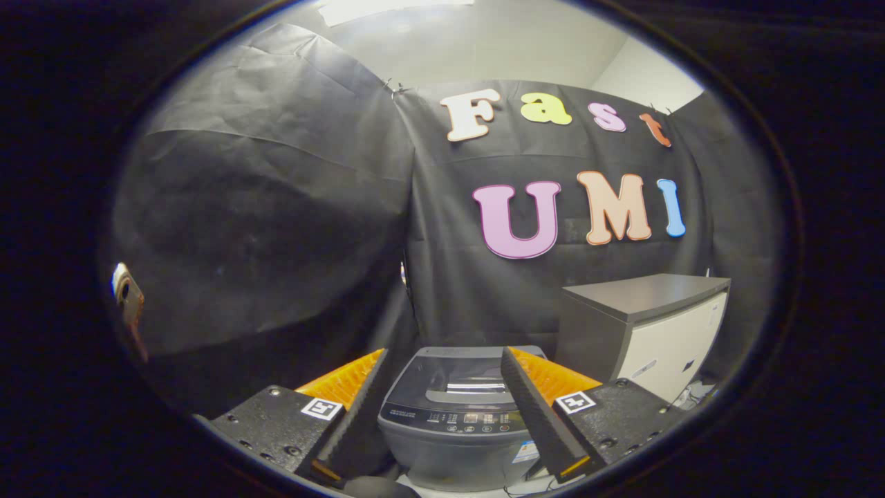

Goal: Put the clothes into the washing machine and then close the washing machine lid.

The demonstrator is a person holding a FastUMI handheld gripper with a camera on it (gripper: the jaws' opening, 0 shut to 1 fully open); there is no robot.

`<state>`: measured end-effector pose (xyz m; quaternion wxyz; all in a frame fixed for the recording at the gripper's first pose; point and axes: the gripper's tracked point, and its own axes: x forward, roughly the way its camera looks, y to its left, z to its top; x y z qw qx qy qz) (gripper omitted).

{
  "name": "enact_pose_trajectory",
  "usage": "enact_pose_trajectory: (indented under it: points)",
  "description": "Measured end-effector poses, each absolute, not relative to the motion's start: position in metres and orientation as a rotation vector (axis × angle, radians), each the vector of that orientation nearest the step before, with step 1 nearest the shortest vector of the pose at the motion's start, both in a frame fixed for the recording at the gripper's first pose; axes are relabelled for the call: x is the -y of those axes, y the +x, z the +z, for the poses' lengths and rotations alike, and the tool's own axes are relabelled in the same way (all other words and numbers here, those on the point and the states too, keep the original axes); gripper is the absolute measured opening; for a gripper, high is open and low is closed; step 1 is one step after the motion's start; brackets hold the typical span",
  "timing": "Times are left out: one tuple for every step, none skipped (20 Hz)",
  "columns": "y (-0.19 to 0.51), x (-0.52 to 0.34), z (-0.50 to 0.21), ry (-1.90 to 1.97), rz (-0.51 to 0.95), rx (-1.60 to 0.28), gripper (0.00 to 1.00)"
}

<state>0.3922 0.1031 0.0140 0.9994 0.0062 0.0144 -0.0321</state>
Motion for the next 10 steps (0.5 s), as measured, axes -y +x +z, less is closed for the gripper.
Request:
enact_pose_trajectory:
  points:
    - [0.3925, -0.1042, 0.0146, 0.015, -0.061, -0.029, 0.96]
    - [0.393, -0.1044, 0.0138, 0.014, -0.059, -0.032, 0.96]
    - [0.3917, -0.1035, 0.0157, 0.013, -0.061, -0.026, 0.96]
    - [0.3907, -0.1039, 0.0178, 0.016, -0.063, -0.021, 0.96]
    - [0.3913, -0.1048, 0.0161, 0.022, -0.059, -0.025, 0.96]
    - [0.3912, -0.1068, 0.0141, 0.024, -0.055, -0.031, 0.96]
    - [0.3907, -0.1064, 0.0151, 0.023, -0.059, -0.027, 0.96]
    - [0.3905, -0.1057, 0.0159, 0.02, -0.062, -0.023, 0.96]
    - [0.3908, -0.1068, 0.0151, 0.018, -0.059, -0.027, 0.96]
    - [0.3912, -0.1095, 0.013, 0.016, -0.054, -0.034, 0.96]
